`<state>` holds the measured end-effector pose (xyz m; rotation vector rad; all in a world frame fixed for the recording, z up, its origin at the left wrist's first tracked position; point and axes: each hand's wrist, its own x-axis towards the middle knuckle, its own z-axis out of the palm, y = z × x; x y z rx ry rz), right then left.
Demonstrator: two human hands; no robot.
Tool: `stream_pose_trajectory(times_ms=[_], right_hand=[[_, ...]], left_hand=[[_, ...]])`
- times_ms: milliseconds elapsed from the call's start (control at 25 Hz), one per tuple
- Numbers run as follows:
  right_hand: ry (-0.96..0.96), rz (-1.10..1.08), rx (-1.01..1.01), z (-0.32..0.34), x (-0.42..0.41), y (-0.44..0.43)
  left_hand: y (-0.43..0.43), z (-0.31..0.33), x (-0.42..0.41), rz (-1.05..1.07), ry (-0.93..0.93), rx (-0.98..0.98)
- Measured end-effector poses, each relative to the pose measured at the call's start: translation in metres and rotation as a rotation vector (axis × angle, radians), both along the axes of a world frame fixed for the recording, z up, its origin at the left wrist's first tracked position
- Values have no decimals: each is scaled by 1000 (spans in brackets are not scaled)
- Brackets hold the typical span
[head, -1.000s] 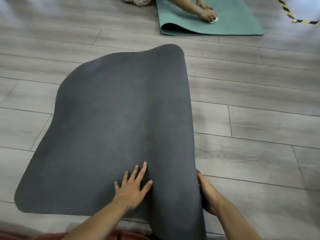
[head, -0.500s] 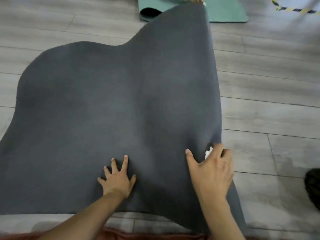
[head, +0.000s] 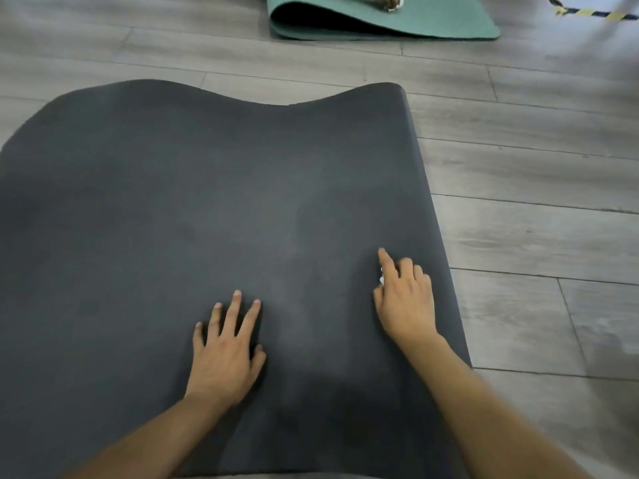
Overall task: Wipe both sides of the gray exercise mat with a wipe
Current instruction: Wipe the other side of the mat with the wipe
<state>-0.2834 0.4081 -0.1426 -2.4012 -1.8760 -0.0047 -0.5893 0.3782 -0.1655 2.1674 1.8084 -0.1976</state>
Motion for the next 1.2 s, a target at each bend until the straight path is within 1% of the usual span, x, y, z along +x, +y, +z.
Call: stream_pose_trajectory(times_ms=[120,160,240,440,520,600,640,720,800,840,920,1000,1040,1120,1200], right_hand=[[-10,-112,-97,-33,26,9],[-9,-132,-96,-42,28,4],[-14,-159,-101,-52,30,-7],[-20,-239,-140,-48,39,-19],[35,-287,-128,-44,30,-12],[80,-327,-53,-37,13,12],[108,-274,-18,-32,-6,34],[171,-11,0,-28,-62,87],[223,271,43,-27,-133,155],[243,366,64,-30,-174,196],[252,384,80,-28,-216,247],[291,346,76,-41,-262,301],[274,318,85,-50,-276,316],[211,270,125,-69,-289,328],[196,263,129,-79,-289,331]], left_hand=[[29,-14,9,-1,11,-5],[33,-18,10,-7,35,-25],[36,-28,12,-37,68,0],[26,-31,20,-61,107,26],[37,-24,16,-61,87,58],[57,-14,10,-90,15,130],[72,-12,0,-100,-25,172],[114,-13,-33,-76,-55,235],[161,-13,-85,52,9,248],[186,-12,-122,134,50,253],[220,1,-163,200,128,260],[266,9,-221,327,161,263],[292,13,-246,395,168,290],[351,16,-285,570,150,306],[410,19,-318,833,68,262]])
